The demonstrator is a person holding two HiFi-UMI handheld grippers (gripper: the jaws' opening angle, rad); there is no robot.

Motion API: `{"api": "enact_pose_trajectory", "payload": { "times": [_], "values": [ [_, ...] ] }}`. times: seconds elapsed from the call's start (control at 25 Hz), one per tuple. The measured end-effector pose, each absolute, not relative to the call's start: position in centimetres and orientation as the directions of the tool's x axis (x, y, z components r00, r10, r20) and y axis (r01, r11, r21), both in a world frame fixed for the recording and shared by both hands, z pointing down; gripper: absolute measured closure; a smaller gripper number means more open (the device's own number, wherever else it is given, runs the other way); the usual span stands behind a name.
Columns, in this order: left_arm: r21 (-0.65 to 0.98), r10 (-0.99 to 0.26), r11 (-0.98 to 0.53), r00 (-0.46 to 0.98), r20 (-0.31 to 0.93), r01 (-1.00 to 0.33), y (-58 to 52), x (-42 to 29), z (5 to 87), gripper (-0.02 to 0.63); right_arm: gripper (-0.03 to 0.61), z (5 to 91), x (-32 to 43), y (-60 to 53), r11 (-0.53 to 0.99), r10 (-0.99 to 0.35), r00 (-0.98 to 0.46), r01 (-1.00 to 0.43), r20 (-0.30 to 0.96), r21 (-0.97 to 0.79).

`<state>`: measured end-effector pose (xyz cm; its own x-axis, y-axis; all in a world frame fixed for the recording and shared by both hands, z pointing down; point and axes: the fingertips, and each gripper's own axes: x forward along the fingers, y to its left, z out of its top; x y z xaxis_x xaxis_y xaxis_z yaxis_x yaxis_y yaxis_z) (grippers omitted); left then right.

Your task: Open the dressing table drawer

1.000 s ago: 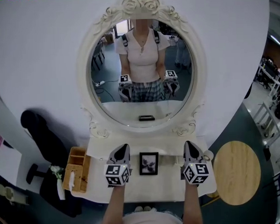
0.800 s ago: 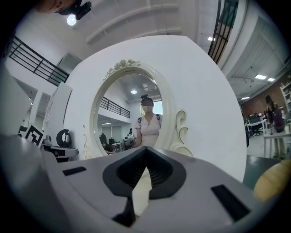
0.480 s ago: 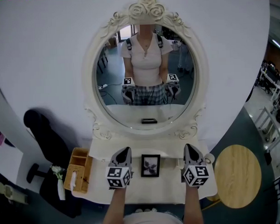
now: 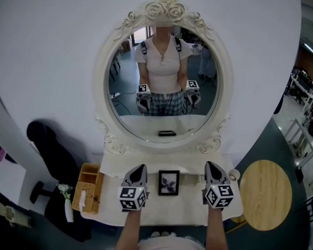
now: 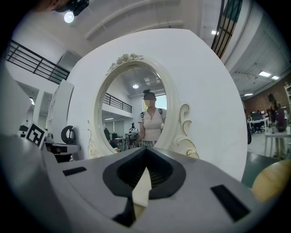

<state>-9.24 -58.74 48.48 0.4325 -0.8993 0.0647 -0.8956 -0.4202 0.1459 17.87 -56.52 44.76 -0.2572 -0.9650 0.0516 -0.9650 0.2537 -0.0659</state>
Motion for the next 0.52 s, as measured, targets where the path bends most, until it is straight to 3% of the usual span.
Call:
{"api": "enact_pose_trajectory", "payload": {
  "times": [0.52],
  "values": [
    [0.159,-0.903,-0.411,0.425,0.064,-0.898,-58.06,-9.82,48.64,0.586,0.565,45.28,17.92,-55.81,0.248,-0.965,-0.253,-0.966,0.065,-0.071]
  ]
}}
